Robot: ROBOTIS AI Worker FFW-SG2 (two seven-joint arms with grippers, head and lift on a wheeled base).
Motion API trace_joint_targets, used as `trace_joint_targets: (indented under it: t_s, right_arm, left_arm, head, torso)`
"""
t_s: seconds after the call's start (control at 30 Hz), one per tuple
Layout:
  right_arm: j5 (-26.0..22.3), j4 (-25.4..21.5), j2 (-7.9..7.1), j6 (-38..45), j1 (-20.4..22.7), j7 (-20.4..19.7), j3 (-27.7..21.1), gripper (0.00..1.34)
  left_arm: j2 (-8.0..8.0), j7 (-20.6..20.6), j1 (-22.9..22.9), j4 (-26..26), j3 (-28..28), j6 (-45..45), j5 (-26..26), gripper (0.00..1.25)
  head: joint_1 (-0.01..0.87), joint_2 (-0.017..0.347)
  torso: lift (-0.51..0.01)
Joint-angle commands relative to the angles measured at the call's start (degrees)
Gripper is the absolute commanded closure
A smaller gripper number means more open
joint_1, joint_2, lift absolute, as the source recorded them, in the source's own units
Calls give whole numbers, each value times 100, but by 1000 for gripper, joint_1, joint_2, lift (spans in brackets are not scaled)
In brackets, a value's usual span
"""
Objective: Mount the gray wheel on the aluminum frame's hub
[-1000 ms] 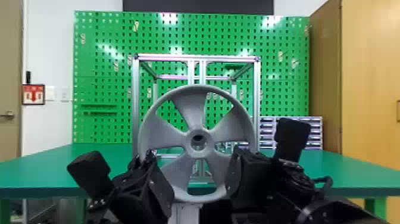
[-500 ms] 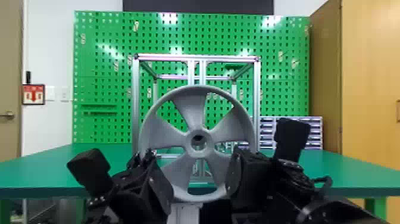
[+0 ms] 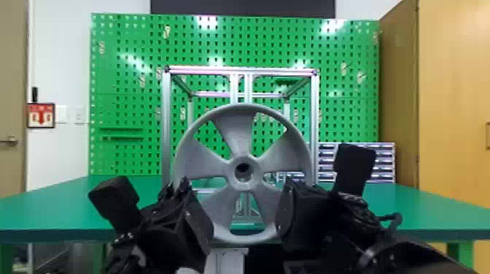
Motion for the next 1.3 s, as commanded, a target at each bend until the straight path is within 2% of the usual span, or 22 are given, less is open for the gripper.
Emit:
trace_joint_targets:
  t_s: [0.0,0.43,1.27]
  right_arm:
    - [-21,135,5,-12,-82,-1,-8,1096]
    - [-48,478,5,-135,-336,26,-8,1096]
    - [181,1049,5,-601,-503,606,-227,1096]
  left_arm:
    - [-18,-34,-105,149,-6,-21,7,923]
    - [-62,-210,-421,597,-59,-127,-28,923]
    - [-62,-324,-808,1239,-120,-188,-160,921]
  head:
    - [-5,6]
    - [-5,6]
    - [-5,6]
  torso:
    - [-499]
    - [-499]
    - [-499]
